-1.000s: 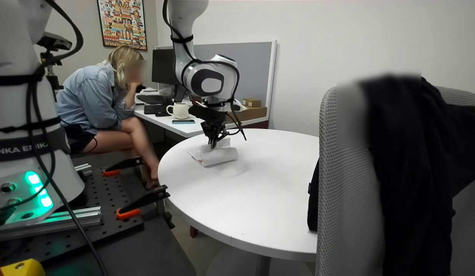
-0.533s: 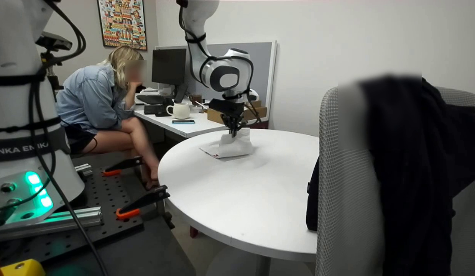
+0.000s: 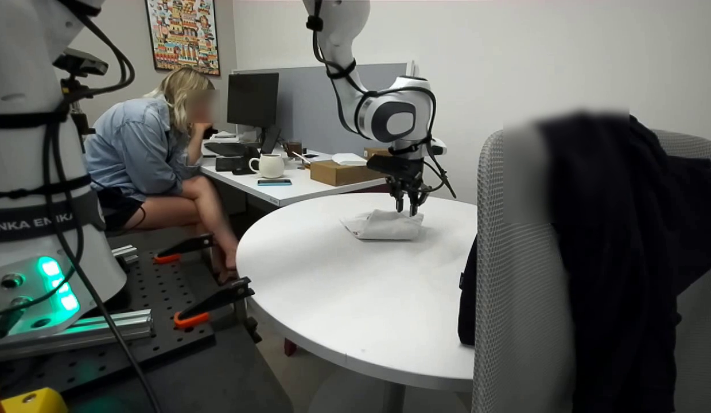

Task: Use the white and red towel to wipe the table top

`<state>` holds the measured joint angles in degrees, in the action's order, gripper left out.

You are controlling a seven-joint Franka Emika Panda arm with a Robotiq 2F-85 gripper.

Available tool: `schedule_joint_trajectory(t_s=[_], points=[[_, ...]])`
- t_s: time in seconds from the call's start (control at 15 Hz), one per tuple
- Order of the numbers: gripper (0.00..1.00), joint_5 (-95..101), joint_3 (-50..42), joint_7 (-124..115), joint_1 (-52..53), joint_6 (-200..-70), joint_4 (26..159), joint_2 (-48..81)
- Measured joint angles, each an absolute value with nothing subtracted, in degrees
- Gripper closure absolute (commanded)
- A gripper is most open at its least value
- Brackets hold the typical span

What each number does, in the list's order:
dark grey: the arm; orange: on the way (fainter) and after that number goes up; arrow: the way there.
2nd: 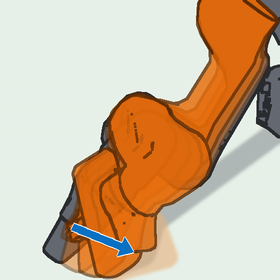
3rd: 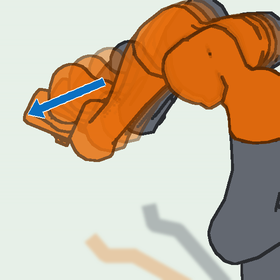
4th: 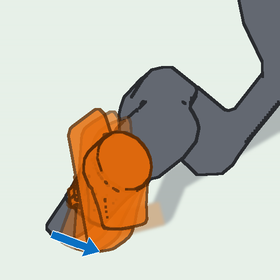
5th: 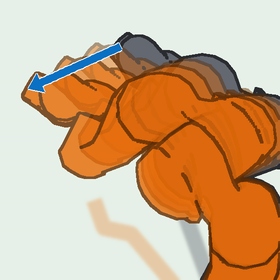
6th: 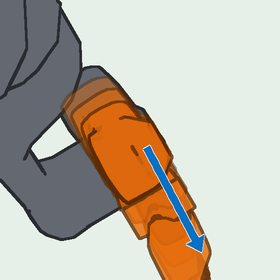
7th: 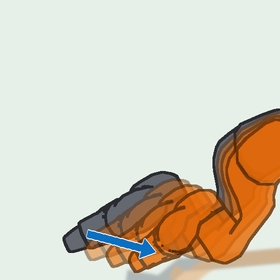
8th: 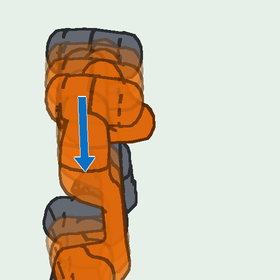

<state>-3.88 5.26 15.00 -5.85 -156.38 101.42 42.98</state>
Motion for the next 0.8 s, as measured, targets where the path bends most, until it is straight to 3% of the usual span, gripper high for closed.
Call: schedule_joint_trajectory(t_s=[0.2,0.27,0.53,0.8], points=[[0.03,-4.2,4.1,13.1,-7.1,-151.0,99.0,42.8],[0.00,-4.4,4.0,12.9,-7.9,-148.3,98.9,41.8],[0.00,-4.5,2.3,12.4,-10.4,-140.8,105.1,32.9],[0.00,-4.0,-1.6,11.6,-10.6,-141.7,117.9,22.1]])
